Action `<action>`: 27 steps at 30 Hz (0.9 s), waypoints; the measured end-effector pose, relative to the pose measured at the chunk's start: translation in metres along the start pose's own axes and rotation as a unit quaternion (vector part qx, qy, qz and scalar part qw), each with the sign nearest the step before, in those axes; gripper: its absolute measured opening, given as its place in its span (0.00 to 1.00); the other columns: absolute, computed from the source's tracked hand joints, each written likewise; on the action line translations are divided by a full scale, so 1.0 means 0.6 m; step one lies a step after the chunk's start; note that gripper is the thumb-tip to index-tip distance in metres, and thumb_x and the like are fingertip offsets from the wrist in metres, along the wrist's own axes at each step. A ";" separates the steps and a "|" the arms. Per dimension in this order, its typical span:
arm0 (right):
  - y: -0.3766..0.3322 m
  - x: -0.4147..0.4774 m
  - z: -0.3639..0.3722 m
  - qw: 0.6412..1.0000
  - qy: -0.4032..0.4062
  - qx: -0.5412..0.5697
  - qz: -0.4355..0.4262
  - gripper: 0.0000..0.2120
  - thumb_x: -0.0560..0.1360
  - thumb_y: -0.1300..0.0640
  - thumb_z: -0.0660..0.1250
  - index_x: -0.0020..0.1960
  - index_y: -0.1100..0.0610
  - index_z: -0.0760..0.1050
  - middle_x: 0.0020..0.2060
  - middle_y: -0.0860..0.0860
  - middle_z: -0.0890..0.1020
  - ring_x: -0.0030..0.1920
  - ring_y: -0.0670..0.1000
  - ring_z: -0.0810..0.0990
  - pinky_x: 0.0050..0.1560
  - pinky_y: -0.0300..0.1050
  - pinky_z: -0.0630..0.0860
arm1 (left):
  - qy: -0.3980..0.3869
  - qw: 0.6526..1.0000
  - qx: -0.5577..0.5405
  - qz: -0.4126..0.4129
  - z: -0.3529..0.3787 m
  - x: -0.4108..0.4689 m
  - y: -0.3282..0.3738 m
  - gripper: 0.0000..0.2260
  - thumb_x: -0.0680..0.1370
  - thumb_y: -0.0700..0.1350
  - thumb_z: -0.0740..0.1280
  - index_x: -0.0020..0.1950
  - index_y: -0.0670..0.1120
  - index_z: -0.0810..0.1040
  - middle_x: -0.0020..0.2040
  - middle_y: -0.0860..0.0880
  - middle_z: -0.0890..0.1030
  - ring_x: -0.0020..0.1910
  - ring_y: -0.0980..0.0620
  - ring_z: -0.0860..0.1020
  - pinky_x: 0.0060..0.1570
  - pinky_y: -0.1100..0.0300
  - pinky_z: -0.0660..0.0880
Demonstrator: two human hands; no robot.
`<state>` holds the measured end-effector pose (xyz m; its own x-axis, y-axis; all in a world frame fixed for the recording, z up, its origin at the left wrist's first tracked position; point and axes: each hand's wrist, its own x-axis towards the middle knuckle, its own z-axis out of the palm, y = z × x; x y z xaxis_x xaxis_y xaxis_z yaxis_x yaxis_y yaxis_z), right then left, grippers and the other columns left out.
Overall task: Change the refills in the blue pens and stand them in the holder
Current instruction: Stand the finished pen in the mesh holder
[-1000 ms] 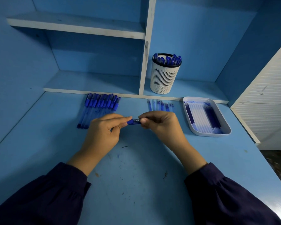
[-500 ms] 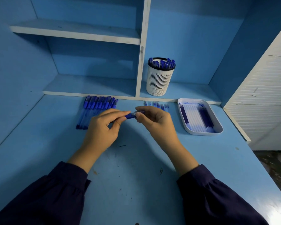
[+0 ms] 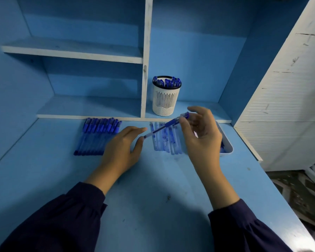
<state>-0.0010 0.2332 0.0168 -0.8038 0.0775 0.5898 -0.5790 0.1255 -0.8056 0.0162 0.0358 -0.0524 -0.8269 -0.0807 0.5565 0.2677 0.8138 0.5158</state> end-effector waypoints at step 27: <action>0.066 0.303 0.067 0.943 -0.094 -0.304 -0.096 0.06 0.77 0.65 0.64 0.49 0.65 0.79 0.43 0.58 0.82 0.40 0.53 0.76 0.44 0.44 0.76 | -0.122 0.983 0.101 -0.091 0.052 0.075 -0.014 0.24 0.76 0.49 0.54 0.66 0.39 0.76 0.65 0.45 0.77 0.64 0.46 0.74 0.65 0.53 0.70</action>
<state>-0.1755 0.2123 0.0898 -0.7353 -0.1749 0.6548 -0.5770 0.6682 -0.4696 -0.0389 0.0436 -0.0517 -0.9529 -0.1151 0.2807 0.0208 0.8982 0.4391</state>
